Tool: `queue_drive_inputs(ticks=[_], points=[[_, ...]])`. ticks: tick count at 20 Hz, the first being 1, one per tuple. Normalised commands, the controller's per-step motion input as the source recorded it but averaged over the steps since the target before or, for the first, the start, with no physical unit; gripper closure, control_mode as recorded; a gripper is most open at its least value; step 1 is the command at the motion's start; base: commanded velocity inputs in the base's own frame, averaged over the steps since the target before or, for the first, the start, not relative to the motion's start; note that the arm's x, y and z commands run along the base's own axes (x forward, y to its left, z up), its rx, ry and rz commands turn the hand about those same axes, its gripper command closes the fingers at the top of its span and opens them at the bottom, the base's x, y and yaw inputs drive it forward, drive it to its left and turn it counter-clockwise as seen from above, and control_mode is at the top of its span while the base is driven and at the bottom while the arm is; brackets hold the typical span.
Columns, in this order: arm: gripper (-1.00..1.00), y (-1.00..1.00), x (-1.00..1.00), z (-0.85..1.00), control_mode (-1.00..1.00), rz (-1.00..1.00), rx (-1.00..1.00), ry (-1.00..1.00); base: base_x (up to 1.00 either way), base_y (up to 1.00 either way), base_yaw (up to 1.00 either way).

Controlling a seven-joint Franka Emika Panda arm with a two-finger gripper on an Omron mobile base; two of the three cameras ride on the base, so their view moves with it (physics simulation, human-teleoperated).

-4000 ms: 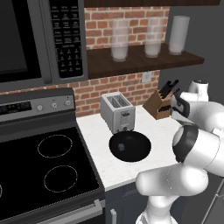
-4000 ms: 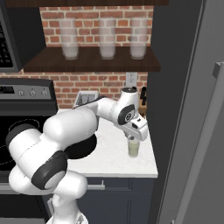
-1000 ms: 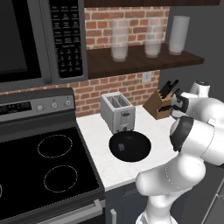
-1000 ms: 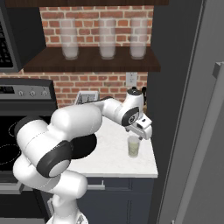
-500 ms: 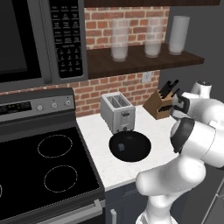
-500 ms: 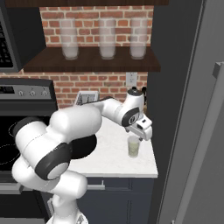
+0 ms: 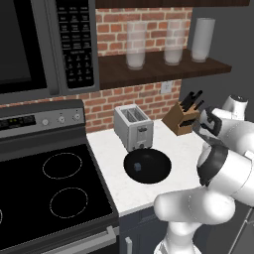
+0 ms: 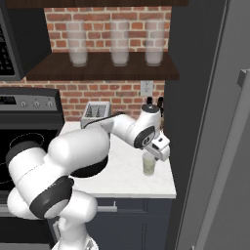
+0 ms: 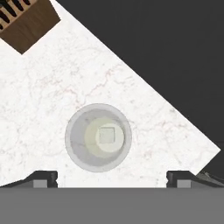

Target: Grab a lemon wedge from the fridge and one ice cube from the ice bowl, and put them in the glass of lemonade.

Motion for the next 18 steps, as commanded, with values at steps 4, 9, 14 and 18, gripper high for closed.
queue_drive_inputs(ticks=[4, 9, 14, 18], points=[[-1.00, 0.37, -0.23, 0.04, -1.00, 0.00, 0.00, -0.07, 0.00, 0.00, 0.00], [-1.00, 0.70, -0.19, 0.02, -1.00, 0.02, -0.02, -0.03, 0.00, 0.00, 0.00], [-1.00, 0.73, -0.37, 0.07, -1.00, 0.10, 0.00, -0.12, 0.00, 0.00, 0.00], [-1.00, 0.75, -0.06, 0.24, -1.00, 0.22, -0.01, 0.05, 0.00, 0.00, 0.00]])
